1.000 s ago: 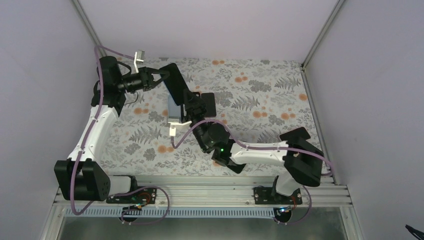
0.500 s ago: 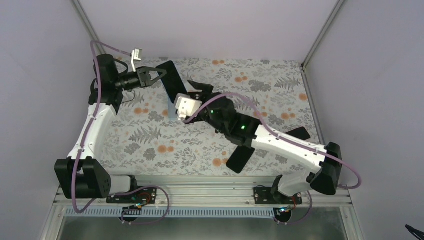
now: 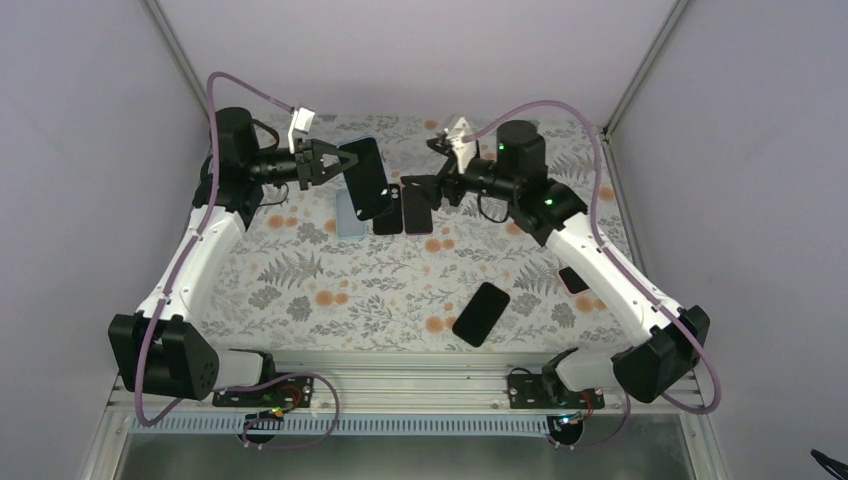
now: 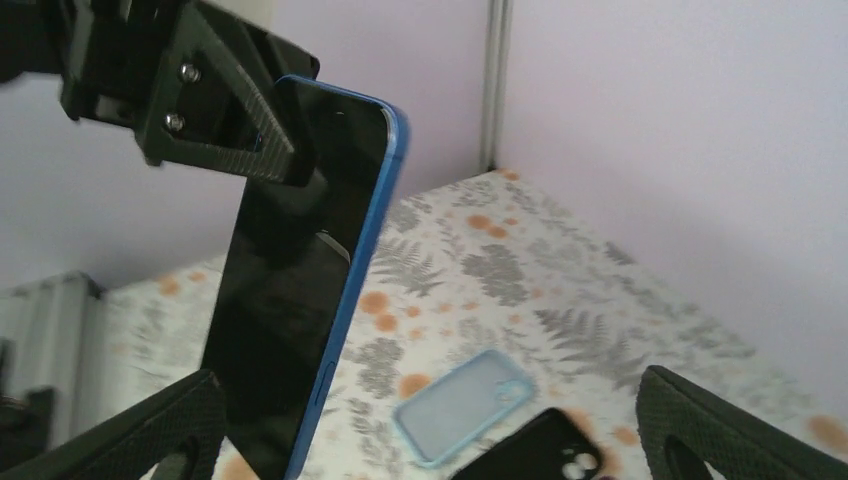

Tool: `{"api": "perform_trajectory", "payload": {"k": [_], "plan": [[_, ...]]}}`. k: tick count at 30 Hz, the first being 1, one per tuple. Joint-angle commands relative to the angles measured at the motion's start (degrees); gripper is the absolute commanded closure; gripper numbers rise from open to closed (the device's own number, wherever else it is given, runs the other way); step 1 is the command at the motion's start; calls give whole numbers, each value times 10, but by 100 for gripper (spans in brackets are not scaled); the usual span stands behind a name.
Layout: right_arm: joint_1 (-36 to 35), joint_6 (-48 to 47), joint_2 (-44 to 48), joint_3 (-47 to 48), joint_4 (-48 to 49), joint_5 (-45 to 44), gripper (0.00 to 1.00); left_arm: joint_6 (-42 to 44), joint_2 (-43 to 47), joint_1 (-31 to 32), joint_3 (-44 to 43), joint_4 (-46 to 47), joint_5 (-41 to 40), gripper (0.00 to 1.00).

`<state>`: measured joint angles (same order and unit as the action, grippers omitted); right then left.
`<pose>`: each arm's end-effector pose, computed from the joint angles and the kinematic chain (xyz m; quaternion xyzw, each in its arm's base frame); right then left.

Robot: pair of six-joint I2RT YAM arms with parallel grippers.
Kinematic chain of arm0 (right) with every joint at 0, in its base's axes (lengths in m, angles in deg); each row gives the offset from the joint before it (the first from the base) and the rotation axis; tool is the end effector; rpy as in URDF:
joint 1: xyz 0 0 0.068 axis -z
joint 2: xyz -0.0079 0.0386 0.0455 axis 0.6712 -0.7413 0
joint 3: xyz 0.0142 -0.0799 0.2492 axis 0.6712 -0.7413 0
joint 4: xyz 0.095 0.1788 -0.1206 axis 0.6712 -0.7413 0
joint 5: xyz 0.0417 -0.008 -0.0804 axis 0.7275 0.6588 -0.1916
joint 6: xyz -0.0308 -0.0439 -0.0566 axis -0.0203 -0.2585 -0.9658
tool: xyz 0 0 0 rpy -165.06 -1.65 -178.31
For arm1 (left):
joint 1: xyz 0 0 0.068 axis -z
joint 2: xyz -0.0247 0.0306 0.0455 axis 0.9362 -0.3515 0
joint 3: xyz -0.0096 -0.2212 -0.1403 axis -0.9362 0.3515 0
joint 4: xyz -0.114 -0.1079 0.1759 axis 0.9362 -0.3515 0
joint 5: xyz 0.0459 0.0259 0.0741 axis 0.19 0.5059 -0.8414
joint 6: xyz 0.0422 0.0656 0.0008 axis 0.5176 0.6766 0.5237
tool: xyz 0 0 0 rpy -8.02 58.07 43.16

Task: Take the phone out of the phone case
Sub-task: Place the phone at the center of the board.

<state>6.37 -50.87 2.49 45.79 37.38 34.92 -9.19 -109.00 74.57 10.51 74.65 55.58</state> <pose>0.2374 0.2054 0.3868 -0.4194 0.6668 0.2995 0.5383 0.2665 -0.0868 0.3739 0.2555 0.6862 -0.5579 0.3905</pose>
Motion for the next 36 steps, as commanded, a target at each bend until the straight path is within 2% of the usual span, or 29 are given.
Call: {"api": "perform_trajectory", "payload": {"k": [1,4,8,18,29,32,36], "plan": [[54,161,22,-35,44,206,7,-14,25,16,3,87,33,98],[62,201,19,-56,74,262,13,-39,26,24,7,109,36,98],[63,246,6,-71,110,314,16,-54,26,32,10,121,36,98],[59,318,-51,-55,146,361,28,-61,30,43,15,134,41,98],[43,345,-82,-34,165,384,58,-56,19,54,13,134,40,97],[42,349,-85,-34,167,392,61,-57,17,55,13,134,40,98],[42,357,-86,-34,174,400,72,-54,15,60,14,133,41,98]]}}
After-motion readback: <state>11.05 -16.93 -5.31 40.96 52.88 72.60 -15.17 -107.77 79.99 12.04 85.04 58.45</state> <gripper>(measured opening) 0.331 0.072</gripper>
